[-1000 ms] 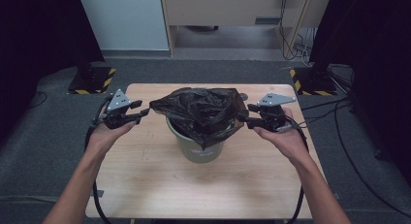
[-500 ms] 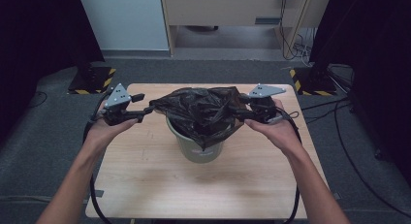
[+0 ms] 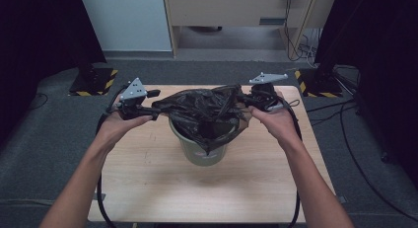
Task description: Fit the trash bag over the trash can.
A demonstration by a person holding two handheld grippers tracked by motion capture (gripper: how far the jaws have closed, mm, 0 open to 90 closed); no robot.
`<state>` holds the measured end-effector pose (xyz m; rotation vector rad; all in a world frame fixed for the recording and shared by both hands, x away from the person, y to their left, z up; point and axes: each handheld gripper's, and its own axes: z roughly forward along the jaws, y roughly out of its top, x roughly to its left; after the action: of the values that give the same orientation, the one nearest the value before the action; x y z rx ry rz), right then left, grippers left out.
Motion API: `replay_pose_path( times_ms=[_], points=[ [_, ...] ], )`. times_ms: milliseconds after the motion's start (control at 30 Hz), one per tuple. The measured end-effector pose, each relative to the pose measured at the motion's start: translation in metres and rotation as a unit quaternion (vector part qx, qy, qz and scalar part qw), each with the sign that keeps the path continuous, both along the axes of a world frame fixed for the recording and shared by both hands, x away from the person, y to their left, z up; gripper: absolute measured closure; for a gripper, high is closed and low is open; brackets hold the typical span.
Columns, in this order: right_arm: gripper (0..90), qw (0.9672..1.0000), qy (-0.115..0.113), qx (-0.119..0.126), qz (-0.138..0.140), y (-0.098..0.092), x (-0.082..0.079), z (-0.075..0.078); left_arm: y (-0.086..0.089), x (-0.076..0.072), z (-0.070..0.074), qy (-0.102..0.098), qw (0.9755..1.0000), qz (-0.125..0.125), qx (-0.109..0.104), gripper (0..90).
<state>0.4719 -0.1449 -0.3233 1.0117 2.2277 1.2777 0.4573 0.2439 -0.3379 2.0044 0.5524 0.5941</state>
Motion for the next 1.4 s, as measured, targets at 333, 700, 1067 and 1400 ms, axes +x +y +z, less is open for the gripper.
replay_pose_path(
  times_ms=[333,700,1067,1400],
  points=[
    [90.0,0.9999,0.01,-0.006,-0.009,0.013,0.013,0.006,-0.012,0.012,0.002,0.01,0.999,-0.018,0.041,53.5],
    [89.5,0.9997,0.008,-0.023,-0.008,0.011,0.012,0.003,-0.014,0.014,0.006,0.018,0.999,0.017,0.036,89.9],
    [49.0,0.9992,-0.025,-0.03,-0.005,0.005,-0.001,0.0,0.002,0.023,0.003,0.031,0.9943,0.102,-0.003,89.9],
    [35.9,0.9984,-0.038,-0.042,0.007,-0.008,-0.008,-0.011,0.005,0.033,-0.002,0.045,0.9917,0.12,-0.008,89.9]
  ],
)
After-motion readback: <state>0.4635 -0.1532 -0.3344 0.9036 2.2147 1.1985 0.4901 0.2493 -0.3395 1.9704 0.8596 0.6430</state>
